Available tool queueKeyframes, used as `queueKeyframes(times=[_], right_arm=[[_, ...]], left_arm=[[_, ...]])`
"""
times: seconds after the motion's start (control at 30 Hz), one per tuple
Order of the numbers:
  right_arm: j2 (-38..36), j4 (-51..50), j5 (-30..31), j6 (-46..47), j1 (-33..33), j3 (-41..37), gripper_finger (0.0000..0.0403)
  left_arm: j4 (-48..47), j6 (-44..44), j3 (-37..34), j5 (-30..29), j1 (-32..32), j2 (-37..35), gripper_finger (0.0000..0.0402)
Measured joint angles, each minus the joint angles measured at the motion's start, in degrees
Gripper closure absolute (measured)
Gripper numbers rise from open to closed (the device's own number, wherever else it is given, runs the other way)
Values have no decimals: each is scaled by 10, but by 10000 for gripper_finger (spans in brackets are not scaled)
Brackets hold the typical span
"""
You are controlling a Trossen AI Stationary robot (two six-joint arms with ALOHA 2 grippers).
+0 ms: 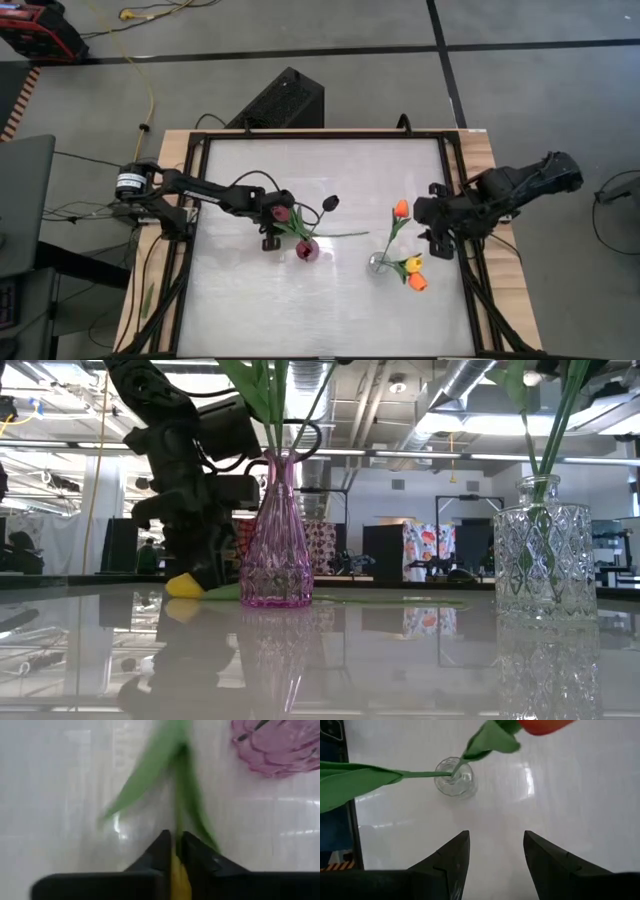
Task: Sort flowers into vase by color
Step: Put the yellow flower into the transparent vase
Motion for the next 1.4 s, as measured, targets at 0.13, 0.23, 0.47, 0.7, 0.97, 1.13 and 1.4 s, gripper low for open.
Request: queueKeyframes(times=[0.13,0.23,0.47,0.7,0.97,1.13,1.4], right_arm=[[0,-26,-31,-1,-9,2,191],[0,-71,-59,4,-19,25,191],[-3,-117,-37,-29,-48,124,191],[0,-36,164,-268,-96,244,191],[11,272,238,-820,-150,263,191],[53,405,238,-1058,-189,262,191],[158,558,238,-1310,-235,262,191]], left_arm=[[-6,-17,0,-27,5,-8,390],[-38,-20,3,-69,14,-30,394],[-99,-58,36,-168,55,-129,397],[-100,-111,80,-161,122,-255,398],[-36,-227,151,12,186,-343,398],[43,-306,189,91,195,-348,399],[128,-362,231,149,180,-306,399]])
